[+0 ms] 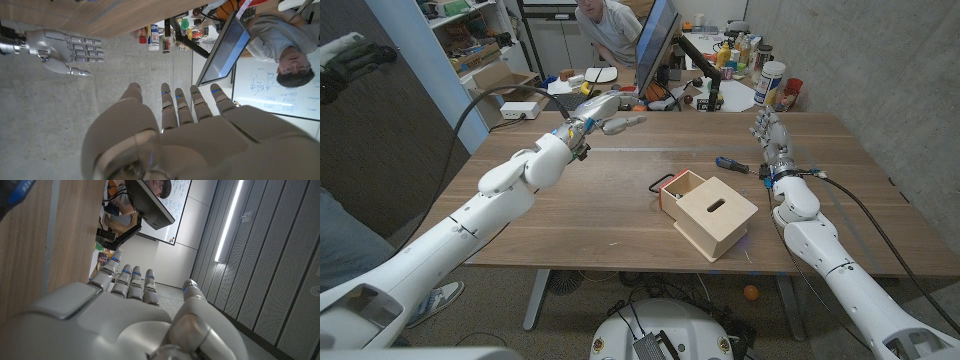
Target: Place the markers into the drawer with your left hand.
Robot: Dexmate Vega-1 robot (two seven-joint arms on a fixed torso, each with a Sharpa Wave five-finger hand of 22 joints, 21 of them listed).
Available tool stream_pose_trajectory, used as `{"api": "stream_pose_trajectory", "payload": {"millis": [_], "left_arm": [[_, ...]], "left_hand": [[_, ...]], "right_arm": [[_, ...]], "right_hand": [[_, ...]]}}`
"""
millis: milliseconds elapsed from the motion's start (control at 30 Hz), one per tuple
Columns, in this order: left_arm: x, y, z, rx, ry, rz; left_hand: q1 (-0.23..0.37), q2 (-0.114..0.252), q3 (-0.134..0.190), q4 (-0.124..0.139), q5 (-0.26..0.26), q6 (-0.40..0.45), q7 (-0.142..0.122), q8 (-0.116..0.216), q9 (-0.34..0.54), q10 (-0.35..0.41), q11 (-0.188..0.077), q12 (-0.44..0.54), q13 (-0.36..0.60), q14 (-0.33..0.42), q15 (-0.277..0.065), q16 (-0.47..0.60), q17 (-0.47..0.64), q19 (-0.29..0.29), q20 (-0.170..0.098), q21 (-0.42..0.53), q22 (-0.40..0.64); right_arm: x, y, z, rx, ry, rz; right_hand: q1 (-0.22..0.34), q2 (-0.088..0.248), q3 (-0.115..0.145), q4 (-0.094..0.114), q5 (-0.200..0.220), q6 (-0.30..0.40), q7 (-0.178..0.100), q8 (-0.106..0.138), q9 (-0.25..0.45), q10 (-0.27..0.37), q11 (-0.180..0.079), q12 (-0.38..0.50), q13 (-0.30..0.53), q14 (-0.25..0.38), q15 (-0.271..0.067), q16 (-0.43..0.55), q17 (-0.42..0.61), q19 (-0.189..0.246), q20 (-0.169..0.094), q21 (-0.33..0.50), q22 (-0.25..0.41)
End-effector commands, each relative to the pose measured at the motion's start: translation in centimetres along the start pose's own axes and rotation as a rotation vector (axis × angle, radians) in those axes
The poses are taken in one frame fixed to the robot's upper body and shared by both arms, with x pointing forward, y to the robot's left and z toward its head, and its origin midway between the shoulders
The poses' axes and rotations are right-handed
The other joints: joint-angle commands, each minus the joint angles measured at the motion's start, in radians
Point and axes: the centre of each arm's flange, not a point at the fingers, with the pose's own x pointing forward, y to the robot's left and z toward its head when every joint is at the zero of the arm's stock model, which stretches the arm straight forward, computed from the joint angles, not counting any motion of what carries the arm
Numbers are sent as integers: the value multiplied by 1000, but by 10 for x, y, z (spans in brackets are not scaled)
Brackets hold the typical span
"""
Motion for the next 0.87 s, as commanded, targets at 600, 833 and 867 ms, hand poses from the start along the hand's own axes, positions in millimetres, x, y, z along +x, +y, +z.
{"api": "stream_pose_trajectory", "payload": {"millis": [600, 833, 867], "left_arm": [[-73, -32, -120, -848, 337, 111], [-78, -28, -118, -836, 329, 91], [-79, -27, -118, -836, 326, 92]], "left_hand": [[-67, 16, 0, 38, 7, -68, 9, 4, -3, 0, 41, -2, 3, -10, 17, -6, 2, -27, 18, -5, 2], [-75, 15, 0, 40, 7, -69, 9, 6, -3, -5, 49, -4, 3, -17, 22, -8, 2, -32, 19, -6, 2], [-76, 15, 0, 41, 7, -69, 8, 7, -3, -5, 49, -4, 3, -18, 23, -8, 2, -32, 19, -6, 2]], "right_arm": [[-20, 25, 5, -62, 25, 43], [-22, 35, 1, -60, 40, 57], [-21, 37, 1, -60, 40, 61]], "right_hand": [[-13, -4, -9, -2, 2, -6, -5, 0, 3, -3, 4, -2, 4, -6, 3, -3, 6, -4, -2, 1, 3], [-14, -4, -9, -3, 1, -6, -6, 0, 3, -3, 5, -1, 4, -3, 5, -2, 6, -4, -2, 2, 3], [-14, -4, -10, -3, 1, -6, -6, 0, 3, -3, 5, -1, 4, -3, 5, -2, 6, -4, -2, 2, 3]]}}
